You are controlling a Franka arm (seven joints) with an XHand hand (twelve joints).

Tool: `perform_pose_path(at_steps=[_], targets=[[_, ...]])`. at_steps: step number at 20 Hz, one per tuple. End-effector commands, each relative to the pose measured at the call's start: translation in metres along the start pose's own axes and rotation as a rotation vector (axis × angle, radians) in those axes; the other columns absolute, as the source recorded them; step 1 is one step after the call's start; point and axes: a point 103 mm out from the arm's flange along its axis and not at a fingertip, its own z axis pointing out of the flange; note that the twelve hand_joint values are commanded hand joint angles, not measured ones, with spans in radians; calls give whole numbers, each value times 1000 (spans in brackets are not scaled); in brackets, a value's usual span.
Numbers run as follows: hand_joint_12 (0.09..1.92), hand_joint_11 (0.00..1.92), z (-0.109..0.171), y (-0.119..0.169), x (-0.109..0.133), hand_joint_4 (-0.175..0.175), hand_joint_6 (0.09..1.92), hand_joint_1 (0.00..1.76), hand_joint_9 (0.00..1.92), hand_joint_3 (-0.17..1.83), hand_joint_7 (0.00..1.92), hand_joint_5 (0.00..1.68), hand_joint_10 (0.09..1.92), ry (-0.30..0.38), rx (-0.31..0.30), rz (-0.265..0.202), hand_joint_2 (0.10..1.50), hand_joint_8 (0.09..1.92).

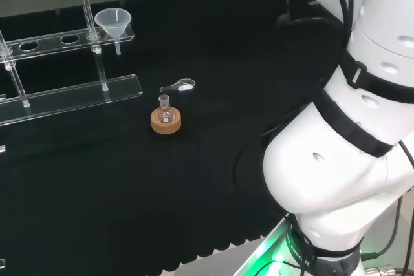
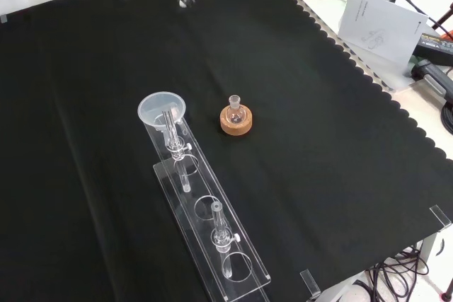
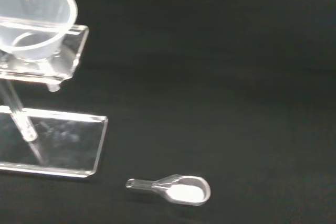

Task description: Pick up the funnel from the transparent funnel stand.

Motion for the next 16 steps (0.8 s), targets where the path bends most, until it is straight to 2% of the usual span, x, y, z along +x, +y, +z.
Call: perform_pose_path(at_steps=[1,10,16], targets=[[1420,208,11,14,27,-28,87,342,328,218,79,318,705,55,59,-60,1010,611],[1455,257,33,29,61,-15,87,438,287,193,13,266,720,48,144,-70,914,641],[1492,255,38,36,80,-39,87,516,164,199,0,176,787,34,160,-84,865,542]])
